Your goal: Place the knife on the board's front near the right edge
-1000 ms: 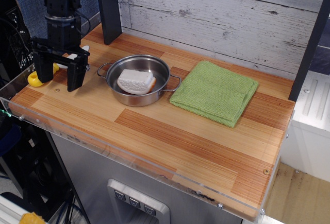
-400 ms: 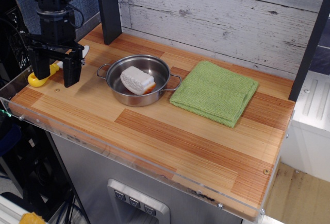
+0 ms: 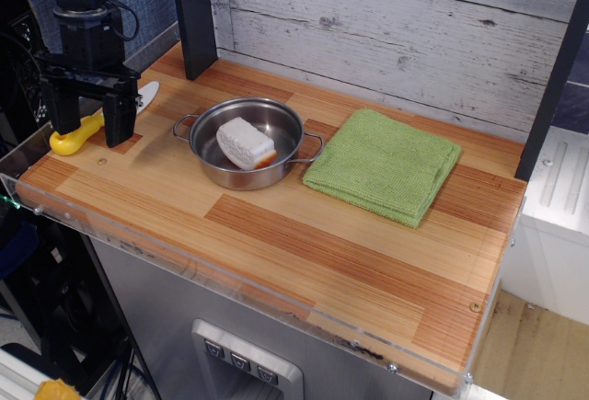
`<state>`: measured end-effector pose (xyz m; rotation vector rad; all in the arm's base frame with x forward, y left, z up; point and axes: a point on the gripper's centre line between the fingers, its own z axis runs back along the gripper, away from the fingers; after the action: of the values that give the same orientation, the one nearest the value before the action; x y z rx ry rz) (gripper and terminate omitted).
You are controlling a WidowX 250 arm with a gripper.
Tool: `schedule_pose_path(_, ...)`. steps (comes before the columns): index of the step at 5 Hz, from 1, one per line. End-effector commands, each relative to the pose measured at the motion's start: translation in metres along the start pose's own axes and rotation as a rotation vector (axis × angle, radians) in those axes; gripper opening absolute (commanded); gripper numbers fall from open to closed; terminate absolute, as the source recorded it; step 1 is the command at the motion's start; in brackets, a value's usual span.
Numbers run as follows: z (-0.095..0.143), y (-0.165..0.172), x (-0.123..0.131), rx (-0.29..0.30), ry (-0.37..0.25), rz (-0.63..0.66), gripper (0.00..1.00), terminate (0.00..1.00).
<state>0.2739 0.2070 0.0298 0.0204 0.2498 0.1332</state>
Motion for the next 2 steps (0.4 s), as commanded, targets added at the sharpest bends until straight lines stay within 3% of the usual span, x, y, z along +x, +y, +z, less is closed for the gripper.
schedule_pose_path(1,0.0171,0.0184,-0.0002,0.03,-0.029,0.023,1.0,0.0)
schedule_pose_path(2,0.008,0.0169,0.0022,0.044,0.01,0.017,1.0,0.0)
